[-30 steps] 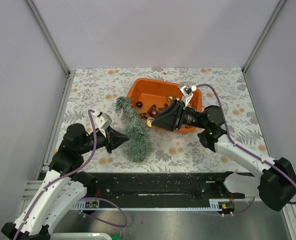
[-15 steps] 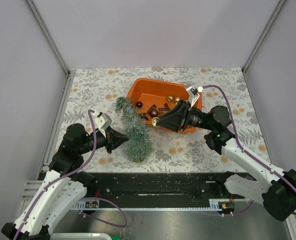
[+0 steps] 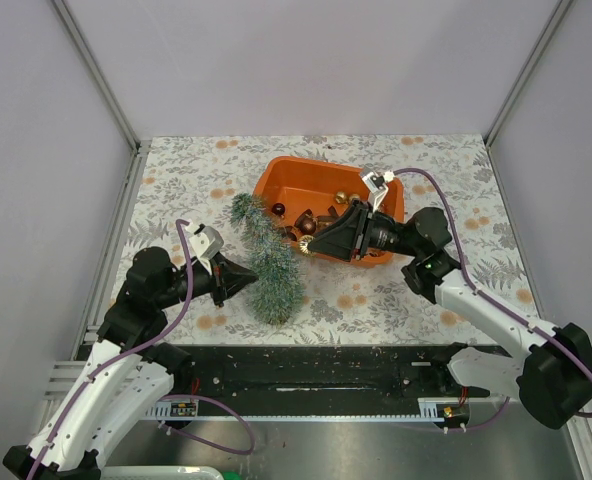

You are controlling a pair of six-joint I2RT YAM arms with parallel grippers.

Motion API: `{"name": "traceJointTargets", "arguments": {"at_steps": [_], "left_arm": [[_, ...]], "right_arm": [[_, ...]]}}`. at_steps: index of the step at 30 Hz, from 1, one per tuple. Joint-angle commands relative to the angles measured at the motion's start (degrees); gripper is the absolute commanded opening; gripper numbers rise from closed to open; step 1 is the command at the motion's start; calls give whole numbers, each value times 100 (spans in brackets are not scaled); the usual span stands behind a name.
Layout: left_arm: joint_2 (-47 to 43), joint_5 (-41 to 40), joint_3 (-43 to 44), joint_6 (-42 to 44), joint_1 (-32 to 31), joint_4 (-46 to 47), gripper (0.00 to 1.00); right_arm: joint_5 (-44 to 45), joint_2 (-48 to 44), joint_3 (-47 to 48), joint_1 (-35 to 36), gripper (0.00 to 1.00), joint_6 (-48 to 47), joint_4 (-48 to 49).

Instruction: Decorate the small christmas tree

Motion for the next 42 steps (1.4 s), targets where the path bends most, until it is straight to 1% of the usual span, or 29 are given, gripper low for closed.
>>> {"name": "traceJointTargets", "arguments": {"at_steps": [1, 13, 25, 34, 42], "left_arm": [[-229, 107, 29, -73, 94, 210, 6], [-238, 89, 12, -100, 102, 228, 6], [-282, 133, -6, -91, 111, 219, 6], [-256, 168, 12, -82, 111, 219, 6], [-265, 177, 12, -82, 120, 219, 6]], "right_arm": [[-206, 116, 36, -38, 8, 208, 572], [-330, 239, 150, -38, 8, 533, 1046], [-409, 696, 229, -30, 7, 806, 1670], [-523, 837, 546, -30, 7, 815, 1785], [-602, 1021, 599, -38, 6, 894, 1951]]}}
